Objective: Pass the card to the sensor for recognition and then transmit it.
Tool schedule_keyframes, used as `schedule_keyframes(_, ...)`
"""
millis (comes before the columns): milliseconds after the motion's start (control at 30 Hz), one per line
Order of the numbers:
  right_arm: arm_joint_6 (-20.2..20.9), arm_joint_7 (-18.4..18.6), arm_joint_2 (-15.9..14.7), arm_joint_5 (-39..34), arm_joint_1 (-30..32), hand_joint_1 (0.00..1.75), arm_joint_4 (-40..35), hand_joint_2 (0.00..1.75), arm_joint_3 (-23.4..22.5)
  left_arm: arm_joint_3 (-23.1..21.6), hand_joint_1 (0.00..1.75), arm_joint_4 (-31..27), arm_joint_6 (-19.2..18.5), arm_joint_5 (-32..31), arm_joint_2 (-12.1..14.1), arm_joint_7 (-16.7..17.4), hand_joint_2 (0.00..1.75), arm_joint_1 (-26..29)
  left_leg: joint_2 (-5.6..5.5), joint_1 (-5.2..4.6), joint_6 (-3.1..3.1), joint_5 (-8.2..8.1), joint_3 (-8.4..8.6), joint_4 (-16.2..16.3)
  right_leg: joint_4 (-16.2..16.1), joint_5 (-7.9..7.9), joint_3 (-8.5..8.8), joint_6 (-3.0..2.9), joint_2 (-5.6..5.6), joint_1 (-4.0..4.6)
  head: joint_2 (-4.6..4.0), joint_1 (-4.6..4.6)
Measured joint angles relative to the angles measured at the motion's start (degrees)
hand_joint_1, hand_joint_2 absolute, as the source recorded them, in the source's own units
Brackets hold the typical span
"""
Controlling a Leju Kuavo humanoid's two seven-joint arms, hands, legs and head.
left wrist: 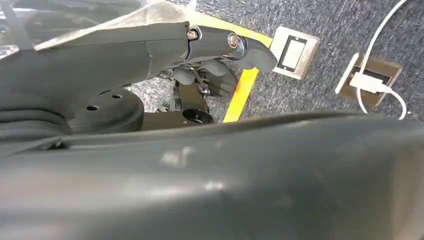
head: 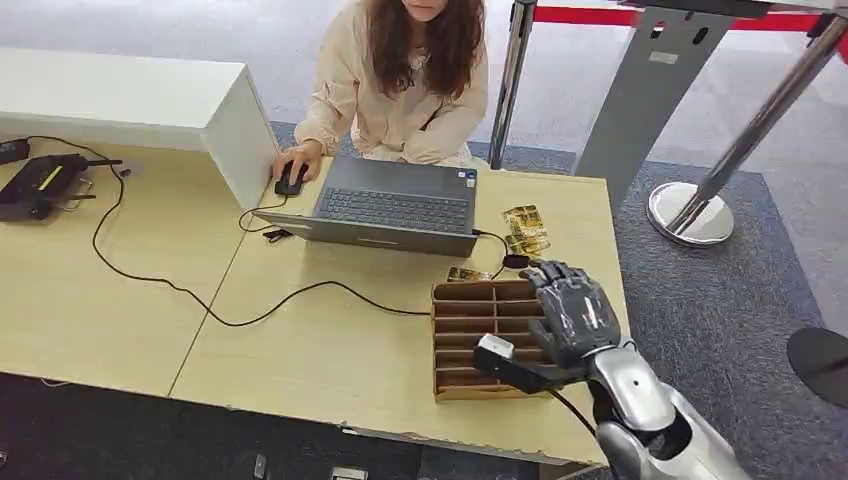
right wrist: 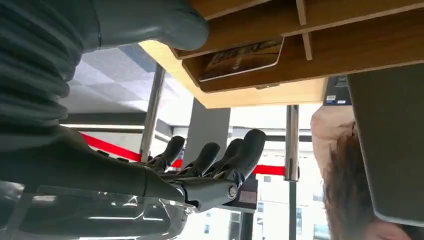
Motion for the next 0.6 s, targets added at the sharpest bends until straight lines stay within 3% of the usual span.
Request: schedule_keyframes(600,-0.57,-0.31,1.51,-0.28,-0.75,0.56,2.43,1.75,0.13,0.00,0.00,0.00,-0.63,0.17,-0.17,-0.20,0.00,0.00,0.00,0.00,0.00,0.00,0.00,0.00,0.00,0.00,0.00,0.00,0.00,0.00,0.00,-0.02)
